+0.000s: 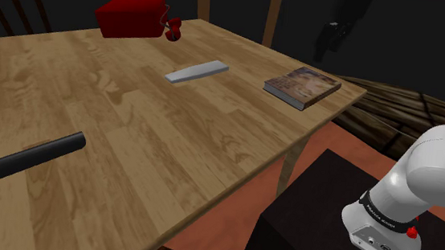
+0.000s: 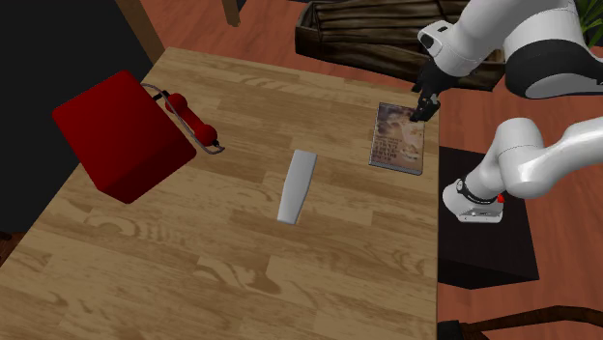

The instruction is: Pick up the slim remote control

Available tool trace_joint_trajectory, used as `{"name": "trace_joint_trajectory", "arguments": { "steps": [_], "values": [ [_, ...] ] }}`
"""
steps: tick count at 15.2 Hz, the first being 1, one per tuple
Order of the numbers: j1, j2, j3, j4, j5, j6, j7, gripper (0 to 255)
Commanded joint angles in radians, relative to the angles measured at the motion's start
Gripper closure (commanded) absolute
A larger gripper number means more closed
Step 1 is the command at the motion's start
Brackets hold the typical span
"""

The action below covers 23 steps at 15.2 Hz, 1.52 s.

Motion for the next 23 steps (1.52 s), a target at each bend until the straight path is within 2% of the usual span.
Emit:
{"name": "trace_joint_trajectory", "arguments": {
  "steps": [1, 6, 12, 17, 23],
  "values": [
    [0.0, 0.0, 0.0, 0.0, 0.0, 0.0, 0.0, 0],
    [0.064, 0.202, -0.05, 0.13, -0.007, 0.066, -0.213, 0],
    [0.134, 0.435, -0.078, 0.317, 0.015, 0.098, -0.464, 0],
    [0.18, 0.617, -0.073, 0.489, 0.043, 0.09, -0.663, 0],
    [0.224, 0.819, -0.035, 0.708, 0.068, 0.047, -0.879, 0]
  ]
}}
